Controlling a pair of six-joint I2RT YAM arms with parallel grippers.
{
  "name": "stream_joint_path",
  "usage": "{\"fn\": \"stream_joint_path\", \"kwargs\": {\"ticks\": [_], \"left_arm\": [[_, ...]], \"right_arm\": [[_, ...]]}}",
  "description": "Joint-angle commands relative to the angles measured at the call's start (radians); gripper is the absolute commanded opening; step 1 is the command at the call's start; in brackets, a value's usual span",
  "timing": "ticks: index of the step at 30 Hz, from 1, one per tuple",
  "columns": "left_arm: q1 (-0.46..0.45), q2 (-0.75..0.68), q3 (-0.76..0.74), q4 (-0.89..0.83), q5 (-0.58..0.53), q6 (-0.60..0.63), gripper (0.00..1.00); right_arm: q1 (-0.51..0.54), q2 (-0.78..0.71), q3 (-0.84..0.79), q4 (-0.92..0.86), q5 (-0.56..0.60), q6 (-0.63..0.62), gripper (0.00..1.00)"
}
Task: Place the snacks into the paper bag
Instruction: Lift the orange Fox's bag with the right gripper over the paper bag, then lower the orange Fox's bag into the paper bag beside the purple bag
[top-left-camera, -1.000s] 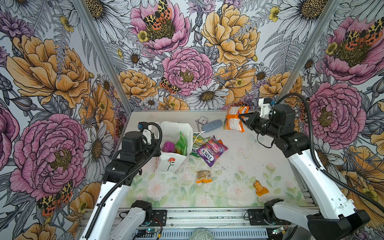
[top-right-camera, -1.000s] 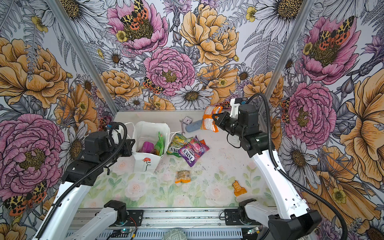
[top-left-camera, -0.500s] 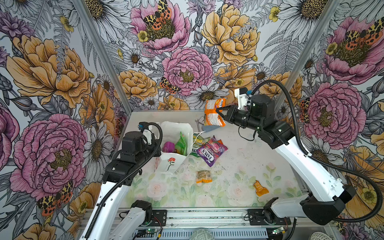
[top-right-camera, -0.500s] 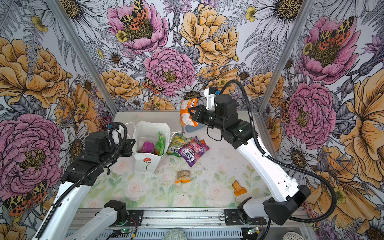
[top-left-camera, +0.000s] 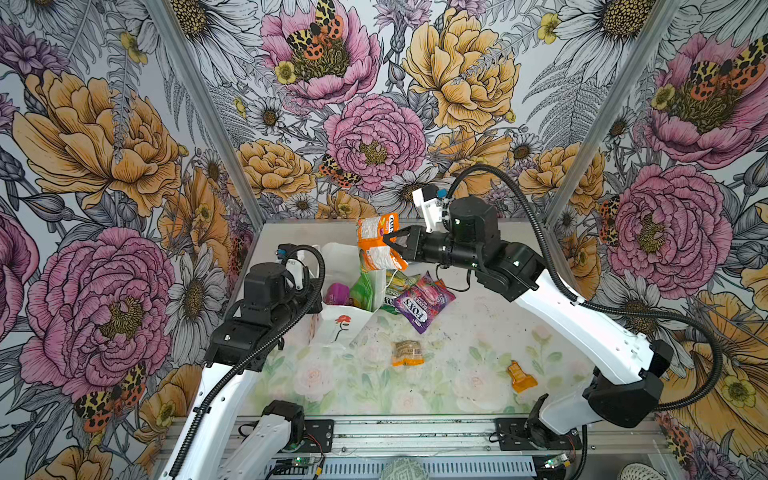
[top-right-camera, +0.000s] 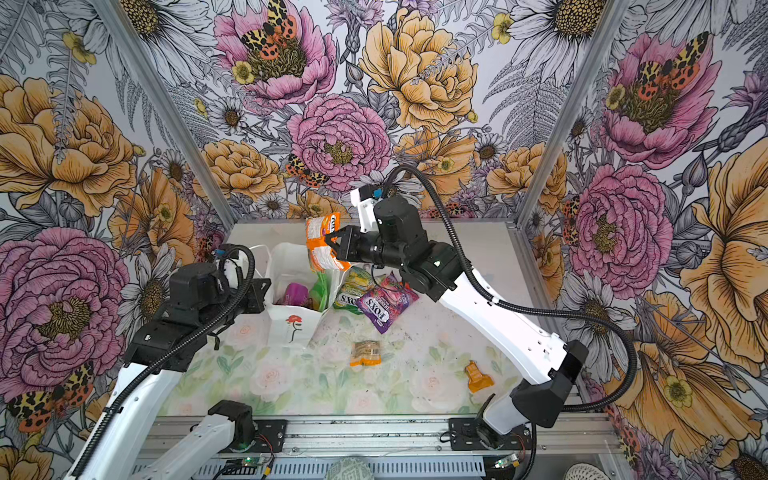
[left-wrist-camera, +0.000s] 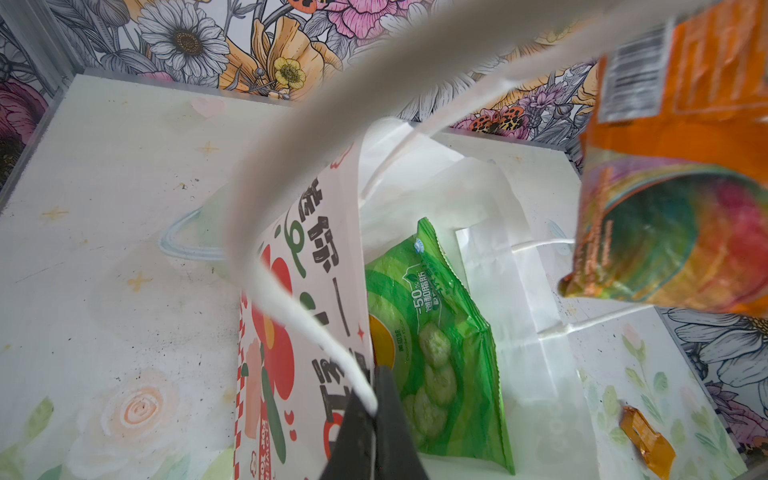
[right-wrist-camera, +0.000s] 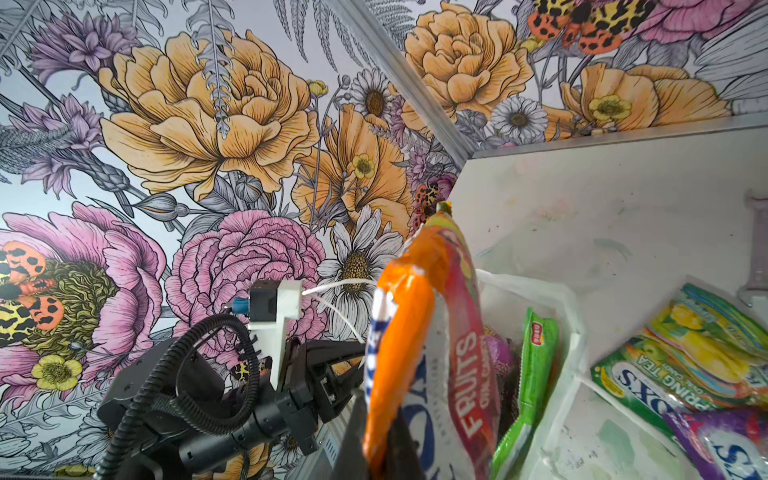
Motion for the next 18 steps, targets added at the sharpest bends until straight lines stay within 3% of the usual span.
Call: {"fn": "stream_joint_path", "kwargs": {"ticks": [1, 18], "left_arm": [[-0.009, -0.029, 0.007, 0.095, 0.000, 0.020, 0.00], [-0.010, -0.035, 0.007, 0.095, -0.009, 0.020, 0.00]], "right_arm": [[0.032, 0.026, 0.007, 0.092, -0.019, 0.024, 0.00], [0.092, 0.105, -0.082, 0.158, -0.085, 0.120, 0.00]]}}
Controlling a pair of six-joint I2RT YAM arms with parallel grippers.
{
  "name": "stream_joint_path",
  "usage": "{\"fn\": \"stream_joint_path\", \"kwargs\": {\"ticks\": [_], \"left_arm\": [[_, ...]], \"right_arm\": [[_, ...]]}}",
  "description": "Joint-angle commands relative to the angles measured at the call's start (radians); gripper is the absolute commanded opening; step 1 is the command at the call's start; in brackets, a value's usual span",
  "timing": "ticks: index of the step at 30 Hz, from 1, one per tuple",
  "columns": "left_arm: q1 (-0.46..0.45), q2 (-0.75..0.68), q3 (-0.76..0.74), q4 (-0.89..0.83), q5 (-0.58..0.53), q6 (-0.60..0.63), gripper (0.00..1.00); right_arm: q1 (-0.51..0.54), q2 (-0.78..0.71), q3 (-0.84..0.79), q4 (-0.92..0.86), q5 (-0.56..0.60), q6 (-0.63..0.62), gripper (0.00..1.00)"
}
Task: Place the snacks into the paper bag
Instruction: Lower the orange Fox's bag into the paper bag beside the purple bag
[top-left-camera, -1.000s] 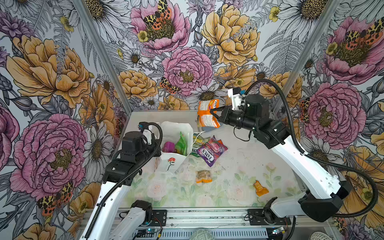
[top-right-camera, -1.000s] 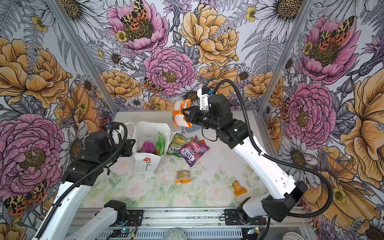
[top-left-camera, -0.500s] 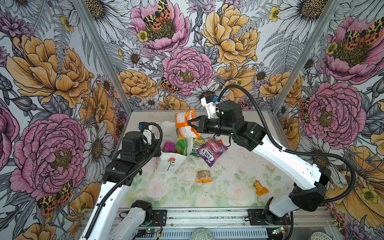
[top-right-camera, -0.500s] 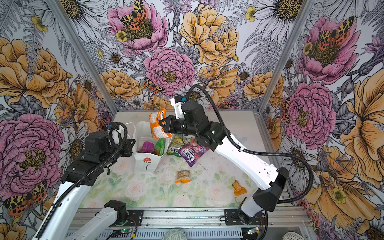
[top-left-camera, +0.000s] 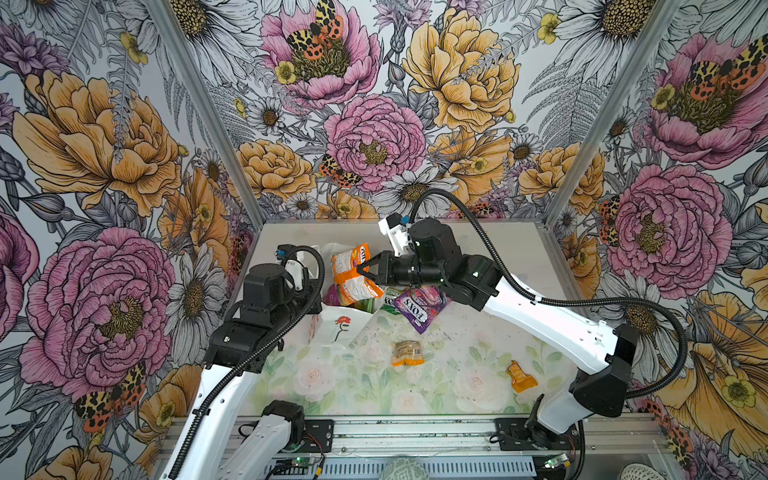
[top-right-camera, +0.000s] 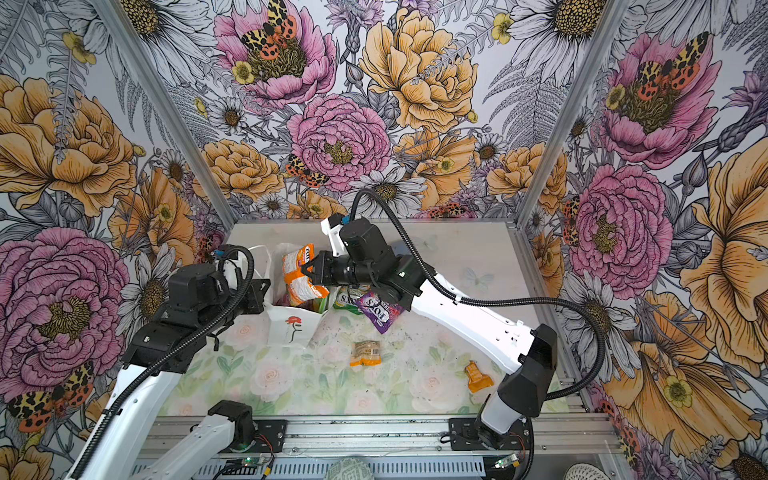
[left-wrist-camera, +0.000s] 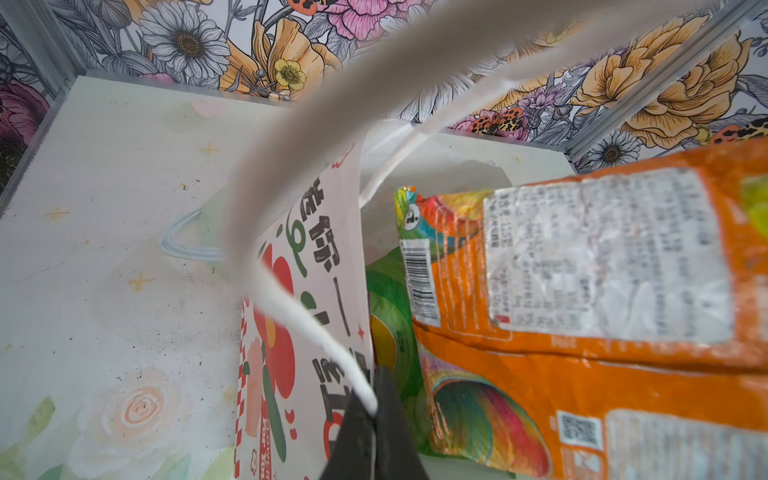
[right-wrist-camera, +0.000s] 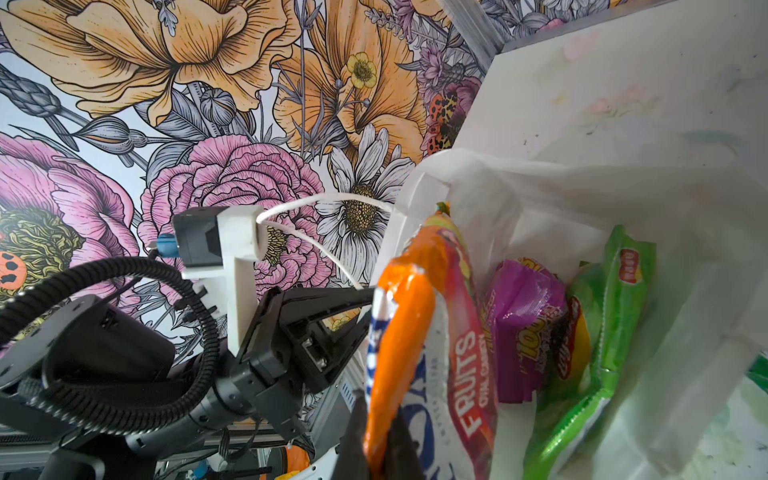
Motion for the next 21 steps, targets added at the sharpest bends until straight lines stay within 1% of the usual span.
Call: {"fn": "stream_joint_path", "kwargs": {"ticks": [1, 10, 18, 21], "left_arm": [[-0.009, -0.028, 0.010, 0.097, -0.008, 0.020, 0.00], [-0.010, -0.036, 0.012, 0.098, 0.000, 0.020, 0.00], [-0.014, -0.044, 0.010, 0.105, 0.030, 0.021, 0.00], [-0.016, -0.051, 0.006, 0.110, 0.033, 0.022, 0.00]], "right_arm": [[0.006, 0.018, -0.007, 0.094, -0.027, 0.040, 0.00], [0.018, 0.054, -0.027, 0.149, -0.057, 0.086, 0.00], [0.027, 0.092, -0.025, 0.171, -0.057, 0.110, 0.00], [0.037, 0.097, -0.025, 0.174, -0.039, 0.110, 0.00]]}}
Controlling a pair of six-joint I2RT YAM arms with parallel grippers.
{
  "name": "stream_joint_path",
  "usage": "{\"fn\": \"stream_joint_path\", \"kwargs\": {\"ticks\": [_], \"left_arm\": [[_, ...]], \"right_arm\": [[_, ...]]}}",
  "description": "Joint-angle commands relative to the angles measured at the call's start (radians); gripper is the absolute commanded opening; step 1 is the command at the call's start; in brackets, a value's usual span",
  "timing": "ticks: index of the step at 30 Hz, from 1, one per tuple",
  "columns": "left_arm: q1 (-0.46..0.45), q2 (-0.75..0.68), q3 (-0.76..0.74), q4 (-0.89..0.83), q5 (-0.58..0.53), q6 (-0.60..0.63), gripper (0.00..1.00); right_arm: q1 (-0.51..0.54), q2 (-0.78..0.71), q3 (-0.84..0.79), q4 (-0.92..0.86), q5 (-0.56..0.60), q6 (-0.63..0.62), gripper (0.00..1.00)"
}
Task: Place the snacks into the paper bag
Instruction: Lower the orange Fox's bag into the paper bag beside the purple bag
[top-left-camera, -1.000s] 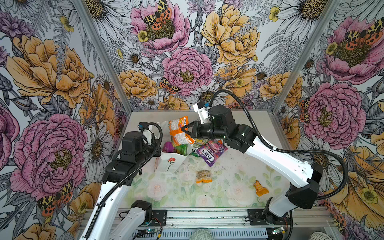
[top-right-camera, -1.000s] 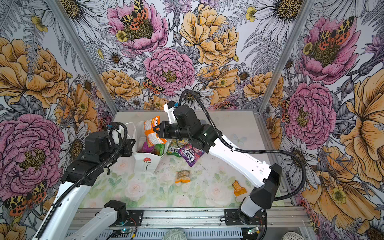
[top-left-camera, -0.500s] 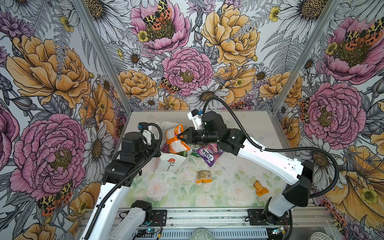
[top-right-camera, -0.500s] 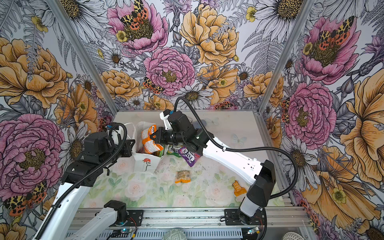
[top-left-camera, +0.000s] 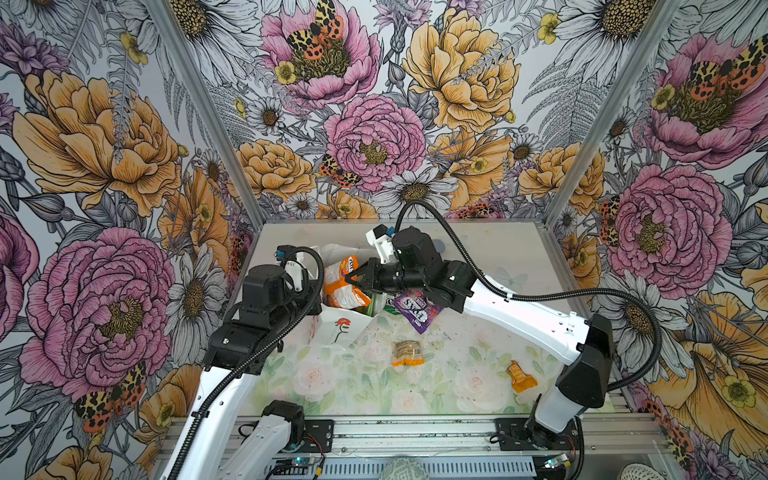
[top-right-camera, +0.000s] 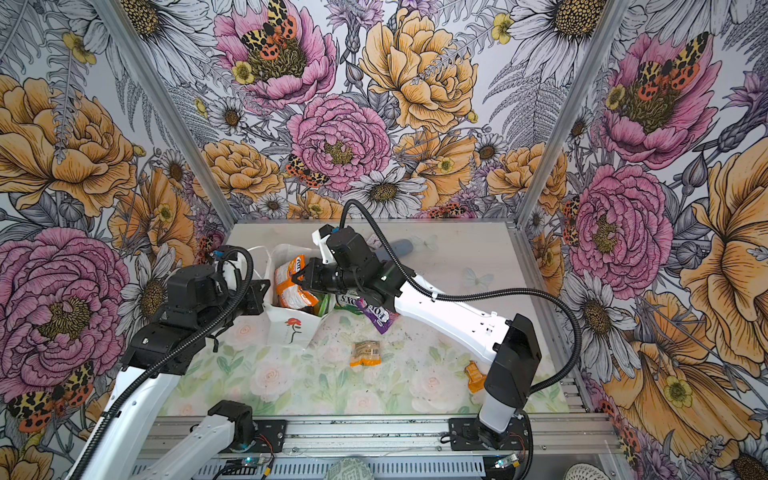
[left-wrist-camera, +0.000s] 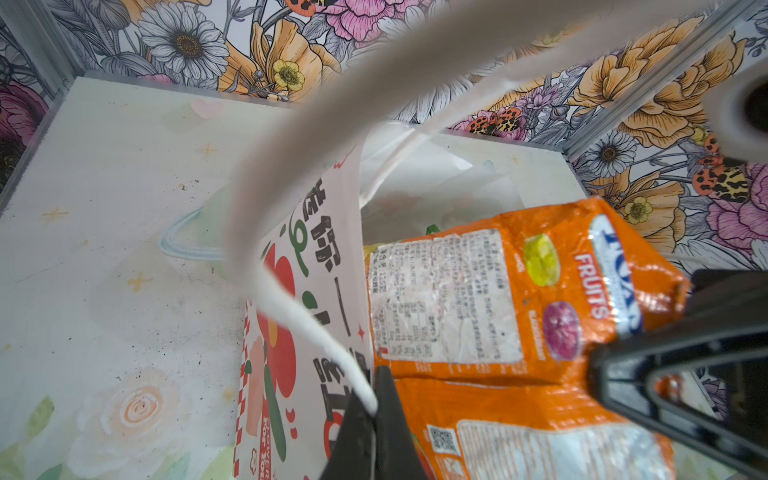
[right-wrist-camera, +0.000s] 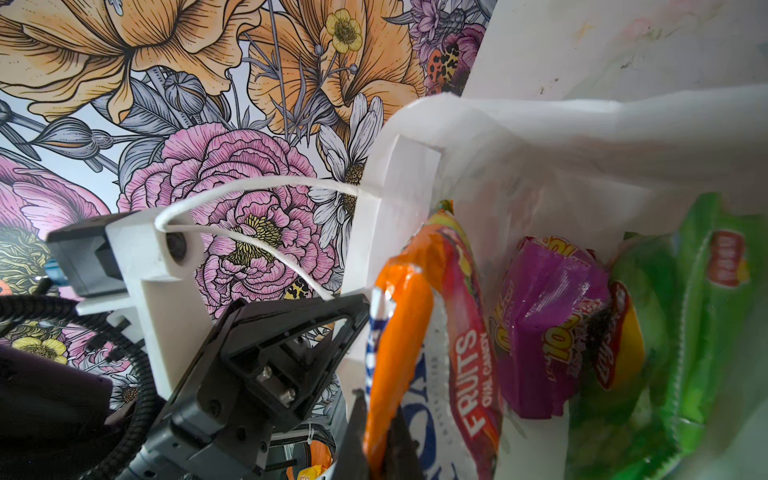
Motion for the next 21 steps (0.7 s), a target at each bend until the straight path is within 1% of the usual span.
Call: {"fn": "stream_joint_path", "kwargs": {"ticks": [1, 11, 21], "left_arm": [[-0.015, -0.040, 0.009, 0.112, 0.033, 0.022, 0.00], [-0.016, -0.042, 0.009, 0.118, 0.053, 0.022, 0.00], [-0.016, -0.046, 0.008, 0.120, 0.062, 0.024, 0.00]], "right_arm": [[0.013, 0.013, 0.013, 0.072, 0.006, 0.012, 0.00], [0.023, 0.089, 0.044, 0.116, -0.003, 0.047, 0.00], [0.030, 0.175, 0.062, 0.121, 0.042, 0.061, 0.00]]}}
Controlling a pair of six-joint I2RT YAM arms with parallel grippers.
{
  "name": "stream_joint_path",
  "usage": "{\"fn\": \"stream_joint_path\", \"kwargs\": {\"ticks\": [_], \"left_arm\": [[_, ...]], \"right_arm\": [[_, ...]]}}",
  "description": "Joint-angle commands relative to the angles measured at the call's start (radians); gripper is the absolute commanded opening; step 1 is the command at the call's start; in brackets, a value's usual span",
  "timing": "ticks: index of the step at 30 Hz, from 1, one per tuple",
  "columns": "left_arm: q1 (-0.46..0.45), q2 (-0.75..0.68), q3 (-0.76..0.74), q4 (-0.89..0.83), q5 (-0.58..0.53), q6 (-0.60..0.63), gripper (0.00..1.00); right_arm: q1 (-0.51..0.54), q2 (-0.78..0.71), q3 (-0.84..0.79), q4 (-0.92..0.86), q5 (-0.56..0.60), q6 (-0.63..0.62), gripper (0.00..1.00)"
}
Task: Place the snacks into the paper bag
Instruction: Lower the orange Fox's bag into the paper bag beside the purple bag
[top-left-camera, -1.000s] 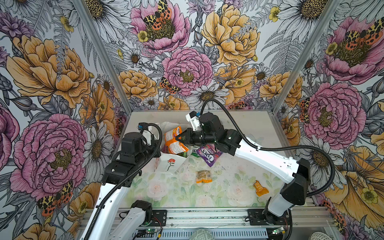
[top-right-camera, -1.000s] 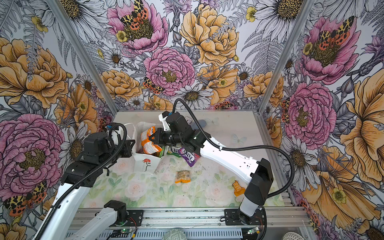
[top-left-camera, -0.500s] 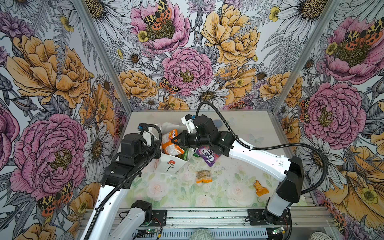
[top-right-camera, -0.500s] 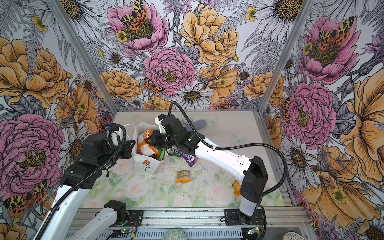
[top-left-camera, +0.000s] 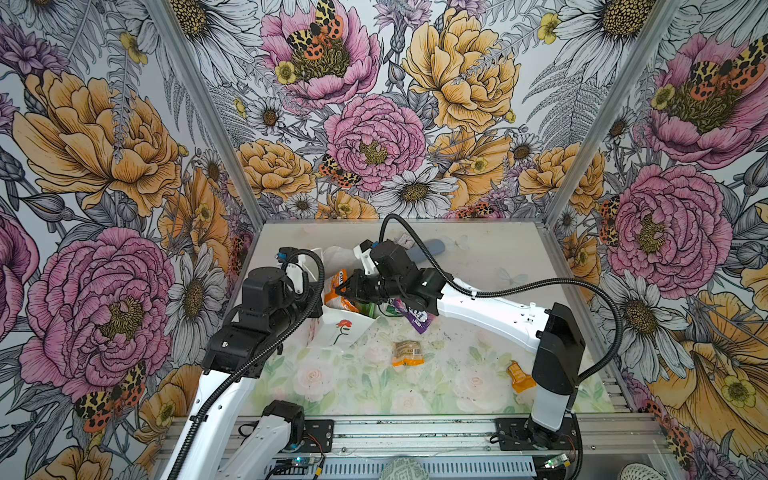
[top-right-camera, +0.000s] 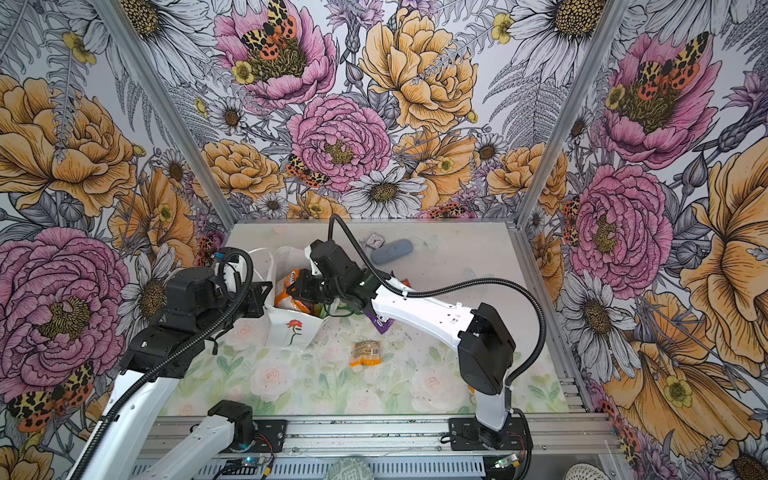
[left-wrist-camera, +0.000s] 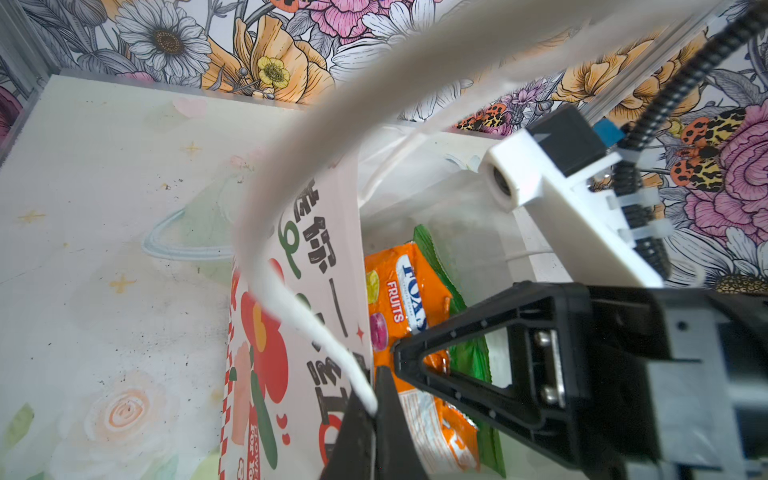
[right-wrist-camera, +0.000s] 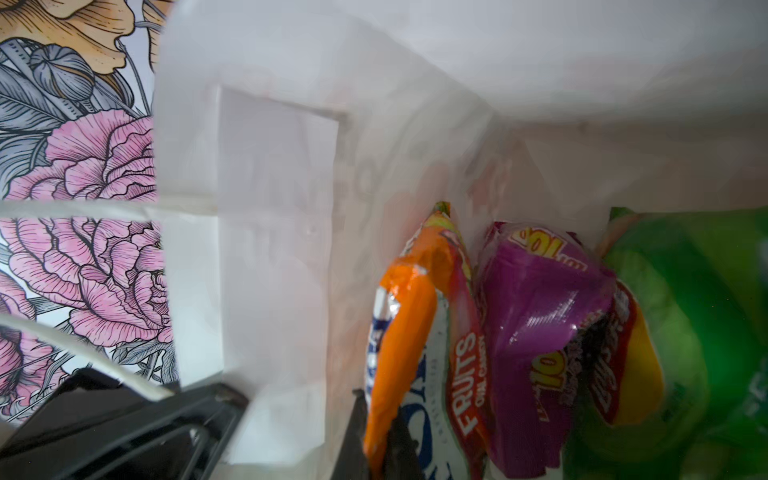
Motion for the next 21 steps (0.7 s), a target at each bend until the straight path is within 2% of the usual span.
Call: {"fn": "stream_joint_path", "kwargs": {"ticks": [1, 21], "left_arm": [[-0.007, -0.032, 0.014, 0.121, 0.037, 0.024, 0.00], [-0.009, -0.032, 0.015, 0.123, 0.052, 0.024, 0.00]], "right_arm": [[0.009, 0.026, 0.061, 0.063, 0.021, 0.011, 0.00], [0.028, 0.131, 0.096, 0.053, 0.054, 0.008, 0.00]]}}
